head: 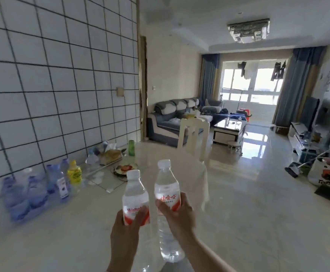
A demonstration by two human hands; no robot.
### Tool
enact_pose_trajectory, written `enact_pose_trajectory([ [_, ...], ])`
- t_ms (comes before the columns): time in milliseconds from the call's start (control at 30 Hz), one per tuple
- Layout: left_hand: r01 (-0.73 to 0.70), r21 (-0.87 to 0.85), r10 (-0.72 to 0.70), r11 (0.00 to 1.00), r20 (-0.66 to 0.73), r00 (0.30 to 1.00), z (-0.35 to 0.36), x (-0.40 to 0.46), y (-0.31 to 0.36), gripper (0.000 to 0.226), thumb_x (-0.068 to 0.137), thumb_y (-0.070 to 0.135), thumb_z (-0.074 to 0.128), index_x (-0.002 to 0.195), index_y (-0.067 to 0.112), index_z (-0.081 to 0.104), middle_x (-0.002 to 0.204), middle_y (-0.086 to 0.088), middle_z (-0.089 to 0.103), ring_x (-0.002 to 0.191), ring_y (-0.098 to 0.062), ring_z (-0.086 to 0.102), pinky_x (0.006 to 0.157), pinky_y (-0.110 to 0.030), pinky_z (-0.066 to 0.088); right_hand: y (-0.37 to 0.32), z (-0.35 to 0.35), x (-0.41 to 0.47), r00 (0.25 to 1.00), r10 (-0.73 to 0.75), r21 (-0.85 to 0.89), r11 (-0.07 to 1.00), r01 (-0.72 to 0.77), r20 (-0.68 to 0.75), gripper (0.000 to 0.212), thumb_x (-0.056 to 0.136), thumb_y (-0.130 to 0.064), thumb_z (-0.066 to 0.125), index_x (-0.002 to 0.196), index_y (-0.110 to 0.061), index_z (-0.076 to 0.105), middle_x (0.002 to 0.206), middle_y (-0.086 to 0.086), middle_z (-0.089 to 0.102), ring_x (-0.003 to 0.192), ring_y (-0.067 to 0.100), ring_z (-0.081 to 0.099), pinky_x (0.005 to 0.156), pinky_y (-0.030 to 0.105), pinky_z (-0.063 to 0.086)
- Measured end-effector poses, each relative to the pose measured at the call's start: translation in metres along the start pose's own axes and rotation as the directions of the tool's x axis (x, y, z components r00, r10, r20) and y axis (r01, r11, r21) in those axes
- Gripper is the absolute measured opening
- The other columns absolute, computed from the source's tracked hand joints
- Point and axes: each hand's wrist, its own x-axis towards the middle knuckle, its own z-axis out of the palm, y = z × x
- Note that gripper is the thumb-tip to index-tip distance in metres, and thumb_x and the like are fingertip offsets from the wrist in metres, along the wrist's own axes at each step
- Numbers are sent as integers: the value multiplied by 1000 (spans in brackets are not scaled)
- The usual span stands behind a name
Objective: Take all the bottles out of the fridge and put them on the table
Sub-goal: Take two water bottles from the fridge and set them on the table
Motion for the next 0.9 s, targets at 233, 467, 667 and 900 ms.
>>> enact_pose_trajectory([
  [233, 75, -42, -85, 996, -343, 935, 1, 96, -15, 70, 38, 76, 59, 86, 25, 65, 82, -3, 72, 79, -26, 66, 78, -44, 55, 21, 77, 108, 921, -5, 16, 1000, -2, 391, 51, 51, -54, 78, 84, -21, 57, 71, 2, 68, 64, 15, 65, 60, 35, 55],
  [467, 161, -100, -188, 982, -625, 758, -49, 146, -63, 70, 41, 77, 58, 85, 23, 64, 78, -2, 71, 72, -25, 65, 68, -40, 52, 52, 177, 142, 756, 75, -15, 996, -85, 650, 57, 50, -59, 74, 83, -17, 57, 72, 3, 68, 63, 16, 61, 60, 32, 49],
  [667, 149, -175, -230, 973, -728, 646, -107, 205, -87, 71, 43, 74, 62, 89, 21, 64, 86, -8, 71, 70, -24, 60, 68, -35, 46, 52, 277, 152, 608, 86, -71, 996, -49, 790, 38, 71, -41, 77, 87, -15, 55, 69, -3, 62, 60, 9, 56, 47, 14, 40],
  [900, 155, -136, -204, 979, -748, 632, -179, 285, -101, 76, 48, 75, 65, 98, 18, 65, 89, -6, 72, 73, -23, 64, 66, -35, 48, 36, 398, 159, 542, 87, -75, 996, -44, 836, 34, 69, -41, 78, 80, -23, 51, 70, -9, 60, 65, 11, 58, 54, 22, 42],
])
